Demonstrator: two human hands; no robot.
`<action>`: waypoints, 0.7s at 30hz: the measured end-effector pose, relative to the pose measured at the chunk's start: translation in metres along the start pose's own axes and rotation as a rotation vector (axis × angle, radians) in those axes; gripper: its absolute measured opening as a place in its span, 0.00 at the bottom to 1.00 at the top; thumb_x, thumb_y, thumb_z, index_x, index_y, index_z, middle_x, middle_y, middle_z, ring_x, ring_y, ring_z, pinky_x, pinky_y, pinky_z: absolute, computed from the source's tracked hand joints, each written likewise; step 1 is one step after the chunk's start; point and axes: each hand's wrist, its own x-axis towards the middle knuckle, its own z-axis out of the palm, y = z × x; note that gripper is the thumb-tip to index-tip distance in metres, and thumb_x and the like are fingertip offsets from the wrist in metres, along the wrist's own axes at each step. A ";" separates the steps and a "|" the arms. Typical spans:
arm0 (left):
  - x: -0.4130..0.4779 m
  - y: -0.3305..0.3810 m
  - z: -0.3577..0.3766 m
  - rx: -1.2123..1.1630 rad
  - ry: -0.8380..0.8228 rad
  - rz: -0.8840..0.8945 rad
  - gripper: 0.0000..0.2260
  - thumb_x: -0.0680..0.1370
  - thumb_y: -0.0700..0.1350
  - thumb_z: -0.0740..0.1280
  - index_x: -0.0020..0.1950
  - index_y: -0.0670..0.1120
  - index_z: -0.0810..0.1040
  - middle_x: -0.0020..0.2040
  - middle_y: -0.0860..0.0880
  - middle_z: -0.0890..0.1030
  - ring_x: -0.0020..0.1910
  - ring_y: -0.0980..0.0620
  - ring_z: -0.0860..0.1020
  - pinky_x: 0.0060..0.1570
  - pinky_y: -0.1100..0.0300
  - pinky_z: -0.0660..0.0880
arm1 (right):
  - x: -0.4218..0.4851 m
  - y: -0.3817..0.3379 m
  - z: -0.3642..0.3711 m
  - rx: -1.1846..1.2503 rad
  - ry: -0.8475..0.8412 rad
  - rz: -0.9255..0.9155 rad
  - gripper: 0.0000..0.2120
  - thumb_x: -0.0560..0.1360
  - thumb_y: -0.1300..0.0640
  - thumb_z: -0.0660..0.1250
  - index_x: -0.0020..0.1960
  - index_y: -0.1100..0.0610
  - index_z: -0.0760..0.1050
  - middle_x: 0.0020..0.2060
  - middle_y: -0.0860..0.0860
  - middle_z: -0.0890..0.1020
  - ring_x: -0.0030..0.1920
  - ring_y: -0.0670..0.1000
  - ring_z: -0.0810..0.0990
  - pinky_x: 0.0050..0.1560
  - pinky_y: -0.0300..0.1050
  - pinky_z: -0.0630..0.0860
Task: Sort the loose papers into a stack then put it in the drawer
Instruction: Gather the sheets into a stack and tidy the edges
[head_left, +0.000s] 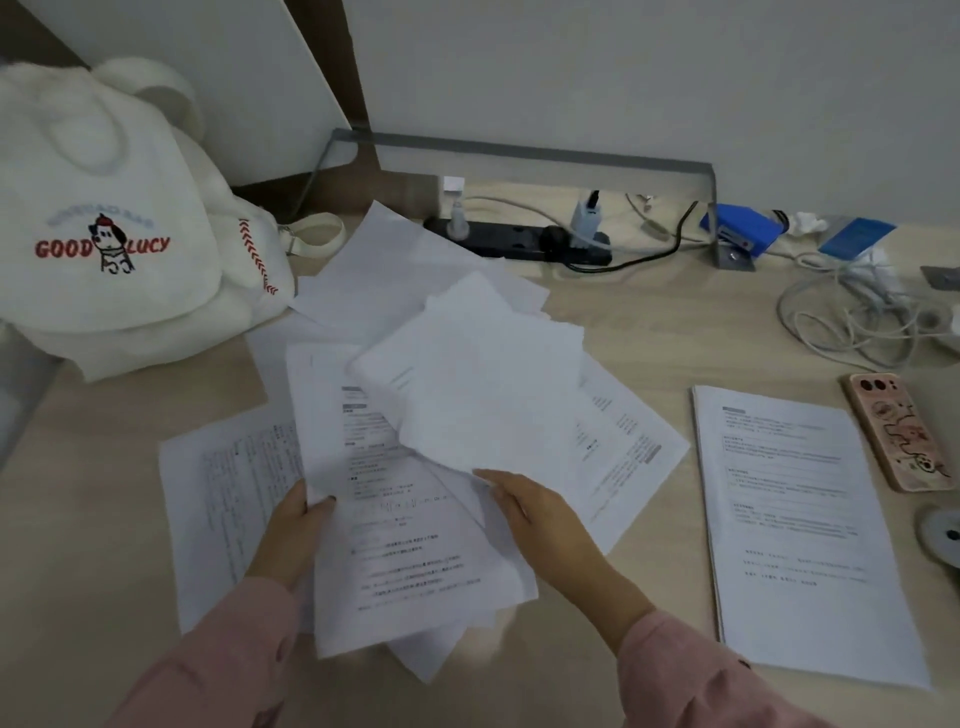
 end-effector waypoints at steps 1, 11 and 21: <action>0.001 -0.001 -0.001 -0.003 0.003 -0.008 0.15 0.80 0.38 0.58 0.66 0.47 0.72 0.58 0.46 0.76 0.49 0.49 0.75 0.55 0.54 0.71 | -0.001 -0.002 -0.001 0.078 0.005 0.024 0.15 0.81 0.55 0.53 0.64 0.46 0.72 0.61 0.43 0.77 0.62 0.46 0.74 0.59 0.30 0.66; 0.009 -0.005 -0.005 -0.034 0.030 -0.001 0.13 0.80 0.39 0.58 0.63 0.46 0.72 0.57 0.46 0.77 0.51 0.48 0.75 0.55 0.54 0.71 | 0.011 0.003 -0.078 1.307 0.430 0.266 0.15 0.79 0.55 0.57 0.64 0.56 0.72 0.59 0.52 0.80 0.59 0.53 0.79 0.61 0.52 0.73; 0.015 -0.011 -0.003 -0.020 0.037 0.000 0.16 0.80 0.39 0.58 0.68 0.44 0.70 0.60 0.44 0.75 0.55 0.47 0.73 0.61 0.52 0.68 | 0.002 0.060 -0.049 1.343 0.582 0.582 0.20 0.79 0.59 0.57 0.69 0.64 0.64 0.66 0.61 0.72 0.62 0.61 0.73 0.59 0.53 0.72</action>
